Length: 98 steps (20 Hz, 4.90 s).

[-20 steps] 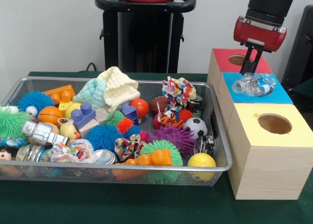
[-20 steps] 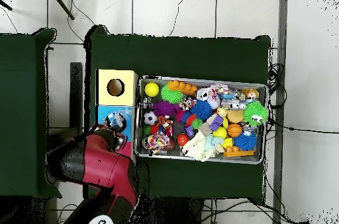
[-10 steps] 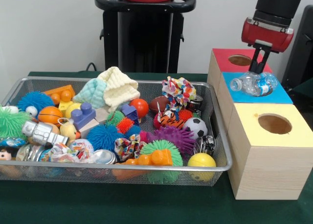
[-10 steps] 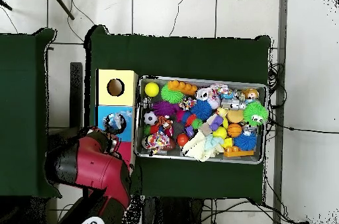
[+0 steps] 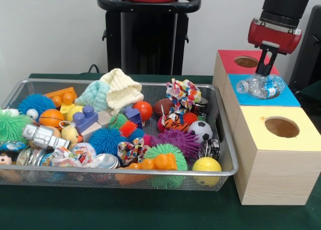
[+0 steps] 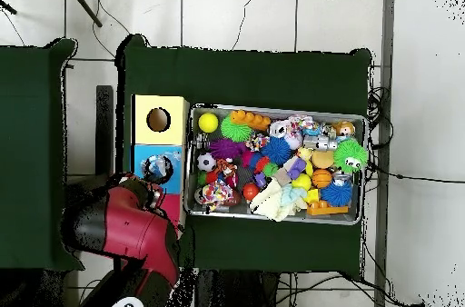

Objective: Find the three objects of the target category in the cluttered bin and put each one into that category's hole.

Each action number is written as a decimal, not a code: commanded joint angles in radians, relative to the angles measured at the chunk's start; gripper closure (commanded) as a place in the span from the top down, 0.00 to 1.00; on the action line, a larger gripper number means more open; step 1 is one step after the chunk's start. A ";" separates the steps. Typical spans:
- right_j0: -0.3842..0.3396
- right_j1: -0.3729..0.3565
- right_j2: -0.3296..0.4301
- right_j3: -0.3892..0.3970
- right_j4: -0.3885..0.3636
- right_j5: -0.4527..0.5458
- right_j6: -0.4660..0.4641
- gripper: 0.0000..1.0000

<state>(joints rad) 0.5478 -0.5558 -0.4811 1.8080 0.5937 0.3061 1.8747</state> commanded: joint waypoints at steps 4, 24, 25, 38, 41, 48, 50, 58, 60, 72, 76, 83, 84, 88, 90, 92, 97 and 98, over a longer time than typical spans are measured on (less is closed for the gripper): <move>-0.029 0.068 0.104 -0.037 0.058 0.018 0.287 0.00; -0.049 0.164 0.119 -0.071 0.099 -0.047 0.283 0.00; -0.052 0.157 0.123 -0.067 0.101 -0.040 0.280 0.00; -0.062 0.031 0.089 -0.060 0.068 0.153 0.254 0.00; -0.068 -0.001 0.082 -0.062 0.056 0.199 0.241 0.00; -0.095 -0.008 0.106 -0.063 0.058 0.185 0.211 0.00; -0.094 -0.003 0.107 -0.069 0.058 0.179 0.215 0.00; -0.096 -0.006 0.128 -0.049 0.061 0.134 0.213 0.00; -0.103 0.000 0.141 -0.044 0.064 0.110 0.207 0.00; -0.103 -0.010 0.107 -0.094 0.041 0.211 0.216 0.00; -0.085 0.010 0.076 -0.156 0.038 0.261 0.259 0.00; -0.073 -0.012 0.046 -0.189 0.028 0.342 0.281 0.00; -0.074 -0.015 0.047 -0.181 0.030 0.334 0.276 0.00; -0.079 -0.023 0.062 -0.143 0.038 0.281 0.251 0.00; -0.079 -0.023 0.071 -0.130 0.041 0.257 0.246 0.00; -0.075 -0.019 0.077 -0.125 0.043 0.238 0.246 0.00; -0.074 -0.017 0.079 -0.120 0.041 0.218 0.241 0.00; -0.075 -0.018 0.083 -0.117 0.043 0.215 0.240 0.00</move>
<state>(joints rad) 0.4792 -0.5766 -0.4839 1.6860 0.6374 0.5218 1.8747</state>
